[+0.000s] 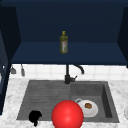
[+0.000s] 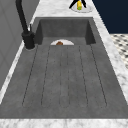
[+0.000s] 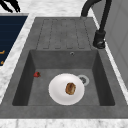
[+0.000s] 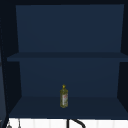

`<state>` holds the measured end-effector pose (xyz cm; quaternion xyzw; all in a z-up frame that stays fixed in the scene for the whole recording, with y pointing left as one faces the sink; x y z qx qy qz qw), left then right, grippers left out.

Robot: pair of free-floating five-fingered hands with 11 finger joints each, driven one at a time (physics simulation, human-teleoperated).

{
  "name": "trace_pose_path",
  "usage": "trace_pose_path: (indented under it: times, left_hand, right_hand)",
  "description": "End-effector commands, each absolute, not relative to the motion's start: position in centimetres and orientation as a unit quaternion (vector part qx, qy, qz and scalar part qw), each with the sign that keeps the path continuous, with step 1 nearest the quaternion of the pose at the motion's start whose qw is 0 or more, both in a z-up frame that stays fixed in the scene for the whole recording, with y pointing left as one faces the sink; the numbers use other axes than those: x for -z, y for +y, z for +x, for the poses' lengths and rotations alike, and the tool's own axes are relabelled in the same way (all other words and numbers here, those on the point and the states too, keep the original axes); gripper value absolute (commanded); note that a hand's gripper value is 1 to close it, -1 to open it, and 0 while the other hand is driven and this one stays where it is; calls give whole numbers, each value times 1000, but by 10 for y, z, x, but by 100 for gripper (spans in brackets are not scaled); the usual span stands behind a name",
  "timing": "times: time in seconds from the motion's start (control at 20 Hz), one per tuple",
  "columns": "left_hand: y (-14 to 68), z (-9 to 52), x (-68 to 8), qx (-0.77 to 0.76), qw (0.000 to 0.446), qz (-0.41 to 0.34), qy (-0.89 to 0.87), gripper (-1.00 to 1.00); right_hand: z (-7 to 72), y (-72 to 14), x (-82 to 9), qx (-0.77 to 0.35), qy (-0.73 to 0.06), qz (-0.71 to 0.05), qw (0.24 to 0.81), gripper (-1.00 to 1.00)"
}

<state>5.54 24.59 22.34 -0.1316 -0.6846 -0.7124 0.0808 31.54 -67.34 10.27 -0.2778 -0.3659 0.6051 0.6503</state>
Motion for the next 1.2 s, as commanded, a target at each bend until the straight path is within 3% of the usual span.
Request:
trace_pose_path:
  times: [0.0,0.05,0.1,0.4,0.95,1.15]
  left_hand:
    - [246,55,-223,712,81,-132,-685,0]
    - [246,55,-223,712,81,-132,-685,0]
    - [246,55,-223,712,81,-132,-685,0]
    - [246,55,-223,712,81,-132,-685,0]
    - [246,55,-223,712,81,-132,-685,0]
    - [246,55,-223,712,81,-132,-685,0]
  right_hand:
    - [315,-668,-82,-612,-352,-298,642,-100]
    - [316,-664,-82,-615,-343,-298,644,-100]
    - [317,-662,-82,-618,-338,-301,644,100]
    - [353,-667,-109,-606,-321,-287,669,100]
    - [418,-676,-128,-631,-247,-132,723,100]
    - [432,-672,-136,-627,-237,-124,732,100]
